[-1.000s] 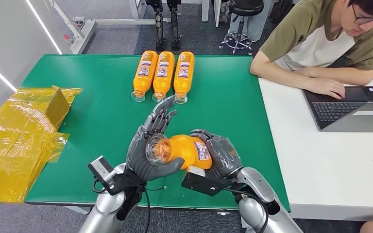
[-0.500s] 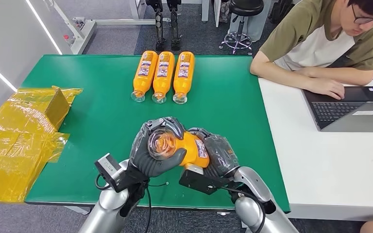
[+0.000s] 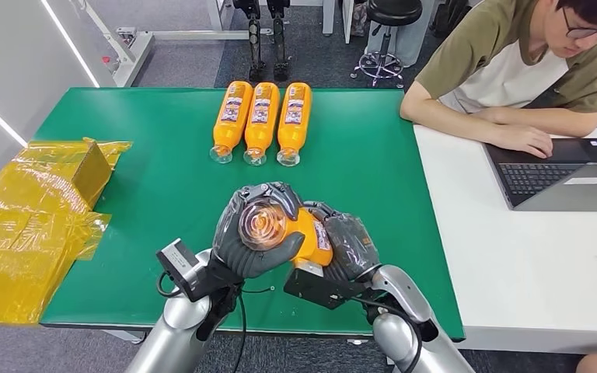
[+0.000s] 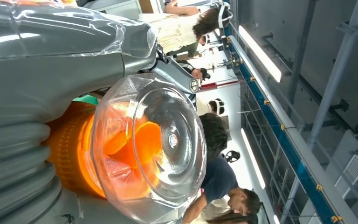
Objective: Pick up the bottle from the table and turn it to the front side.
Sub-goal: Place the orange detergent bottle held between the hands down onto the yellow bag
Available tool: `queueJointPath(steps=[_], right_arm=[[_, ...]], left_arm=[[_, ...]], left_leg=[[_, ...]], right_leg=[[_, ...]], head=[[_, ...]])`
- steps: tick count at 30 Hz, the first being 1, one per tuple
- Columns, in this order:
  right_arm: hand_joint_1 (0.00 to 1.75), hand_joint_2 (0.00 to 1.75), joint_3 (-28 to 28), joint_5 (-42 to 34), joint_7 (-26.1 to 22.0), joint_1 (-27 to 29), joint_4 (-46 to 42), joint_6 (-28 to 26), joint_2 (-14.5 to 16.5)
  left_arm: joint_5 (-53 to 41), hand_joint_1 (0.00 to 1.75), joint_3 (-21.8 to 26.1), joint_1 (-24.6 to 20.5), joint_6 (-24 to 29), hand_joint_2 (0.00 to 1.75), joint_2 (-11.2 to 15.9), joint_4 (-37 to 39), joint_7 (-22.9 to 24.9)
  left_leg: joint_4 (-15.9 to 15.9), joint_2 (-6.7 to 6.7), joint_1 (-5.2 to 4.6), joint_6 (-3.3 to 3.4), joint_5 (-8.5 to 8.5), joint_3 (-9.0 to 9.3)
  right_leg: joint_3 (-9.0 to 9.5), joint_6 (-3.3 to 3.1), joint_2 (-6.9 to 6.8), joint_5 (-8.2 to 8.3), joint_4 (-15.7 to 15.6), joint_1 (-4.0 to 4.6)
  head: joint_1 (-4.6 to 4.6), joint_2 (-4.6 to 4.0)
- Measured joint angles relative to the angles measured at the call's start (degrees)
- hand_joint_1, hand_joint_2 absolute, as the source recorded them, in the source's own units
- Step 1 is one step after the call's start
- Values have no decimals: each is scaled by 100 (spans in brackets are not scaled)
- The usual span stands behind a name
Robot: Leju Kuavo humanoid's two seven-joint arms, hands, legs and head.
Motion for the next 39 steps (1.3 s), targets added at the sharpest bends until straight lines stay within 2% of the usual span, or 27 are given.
queueJointPath(steps=[3, 4, 7, 8, 13, 17, 26, 39], right_arm=[[171, 175, -2, 7, 0, 0, 0, 0, 0], [151, 175, -2, 9, 0, 0, 0, 0, 0], [24, 175, -3, 8, -1, 1, 0, -24, 0], [0, 175, -4, 7, -8, 4, 0, -52, 0], [0, 175, 10, -142, -242, 112, -132, -381, 45], [0, 175, 34, -473, -608, 280, -480, -906, 139], [0, 175, 114, -1218, -1433, 972, -1532, -1860, 349], [0, 175, 35, -1566, -1807, 1474, -2236, -2491, 581]], left_arm=[[0, 175, -1, -4, -2, 175, -1, 2, 0], [0, 175, -1, -4, -1, 175, -2, 3, 1], [0, 175, -3, -6, 2, 175, -2, 12, 0], [0, 175, -5, -8, 8, 175, -2, 23, -2], [-1, 175, -31, -31, 84, 175, -1, 138, -5], [32, 175, -36, -58, 178, 175, -5, 247, 1], [181, 175, -40, -137, 423, 175, 2, 469, -17], [212, 175, -45, -143, 527, 175, -12, 520, -2]], left_leg=[[0, 0, 0, 0, 0, 0], [0, 0, 0, 0, 0, 0], [0, 0, 0, 0, 0, 0], [0, 0, 0, 0, 0, 0], [0, 0, 0, 0, 0, 0], [0, -1, 0, 0, 0, 0], [-2, 1, 0, 0, -1, 0], [-2, 2, 0, 0, 0, 1]], right_leg=[[0, 0, 0, 0, 0, 0], [0, 0, 0, 0, 0, 0], [0, 0, 0, 0, 0, 0], [0, 0, 0, 0, 0, 0], [-1, 0, 1, 0, 0, 0], [-2, 0, 0, -1, 0, 0], [-3, 0, 3, -2, 0, 1], [-3, -1, 4, -1, 0, 0]], head=[[0, 0], [0, 0], [0, 0], [0, 0], [0, 0], [0, 0], [0, 0], [0, 1]])
